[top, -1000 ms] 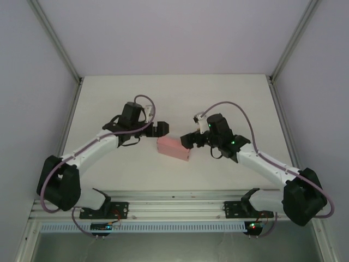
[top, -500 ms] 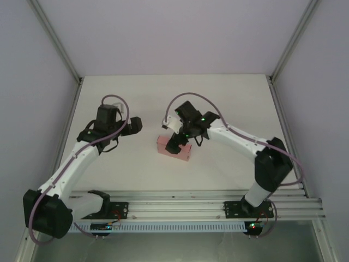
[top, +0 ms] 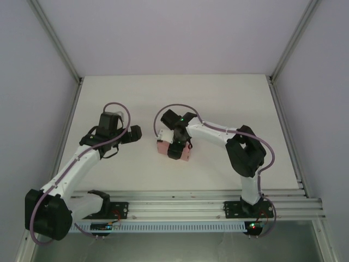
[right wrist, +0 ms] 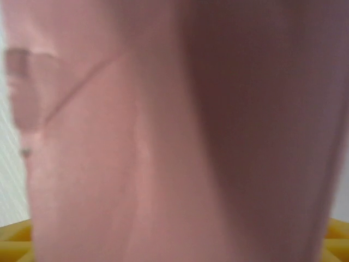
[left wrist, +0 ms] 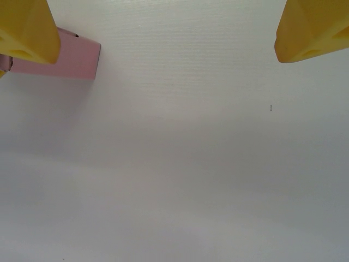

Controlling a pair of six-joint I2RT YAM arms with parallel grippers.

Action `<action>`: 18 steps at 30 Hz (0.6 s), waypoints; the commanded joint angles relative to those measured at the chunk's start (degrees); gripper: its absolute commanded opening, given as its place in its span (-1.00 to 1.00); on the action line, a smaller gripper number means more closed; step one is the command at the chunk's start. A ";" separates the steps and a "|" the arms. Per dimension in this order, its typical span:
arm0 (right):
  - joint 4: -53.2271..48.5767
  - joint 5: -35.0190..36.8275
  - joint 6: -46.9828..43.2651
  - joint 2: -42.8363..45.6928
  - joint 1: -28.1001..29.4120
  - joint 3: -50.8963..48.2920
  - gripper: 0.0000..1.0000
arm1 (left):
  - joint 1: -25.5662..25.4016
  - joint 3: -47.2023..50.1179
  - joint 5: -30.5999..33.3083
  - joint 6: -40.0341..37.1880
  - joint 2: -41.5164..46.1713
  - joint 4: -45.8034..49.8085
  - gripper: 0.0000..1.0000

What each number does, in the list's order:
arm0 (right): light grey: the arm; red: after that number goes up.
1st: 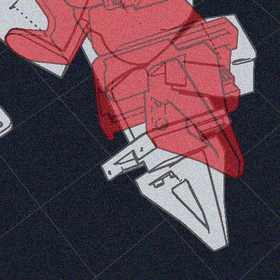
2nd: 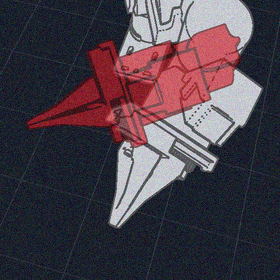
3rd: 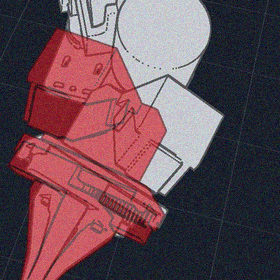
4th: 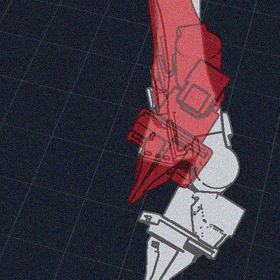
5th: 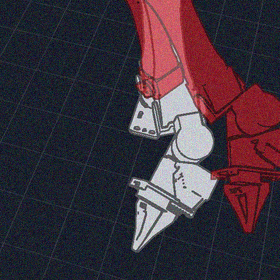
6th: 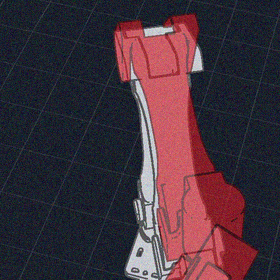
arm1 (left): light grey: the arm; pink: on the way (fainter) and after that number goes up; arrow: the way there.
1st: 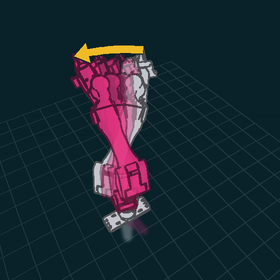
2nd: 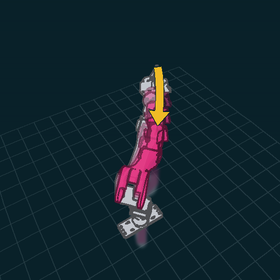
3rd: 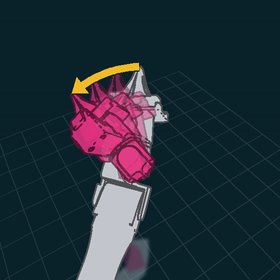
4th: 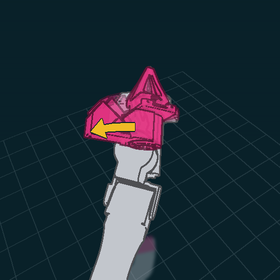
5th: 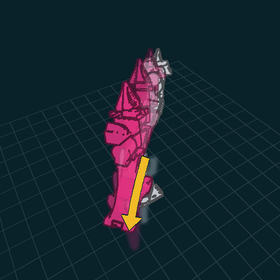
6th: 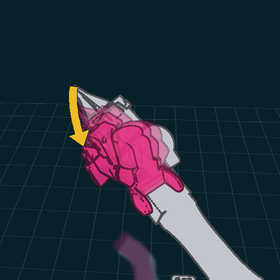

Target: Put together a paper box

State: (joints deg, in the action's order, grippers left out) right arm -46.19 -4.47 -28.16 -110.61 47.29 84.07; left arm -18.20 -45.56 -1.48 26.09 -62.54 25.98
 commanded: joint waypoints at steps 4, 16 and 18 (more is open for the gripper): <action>-2.03 1.18 -3.50 1.39 0.08 2.23 -0.28 | 0.27 0.34 -0.89 -1.03 3.17 -0.58 0.99; 18.96 24.24 -29.14 7.40 0.45 -4.90 -0.45 | 0.27 0.74 2.67 -1.05 5.93 0.03 0.99; 29.17 26.63 -35.98 7.55 -0.28 -9.24 -0.44 | 0.27 0.91 3.06 -0.86 6.04 0.04 0.99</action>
State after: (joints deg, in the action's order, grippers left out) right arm -30.76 13.87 -50.52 -103.59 47.37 79.26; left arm -18.20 -44.71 -0.14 25.93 -57.65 25.74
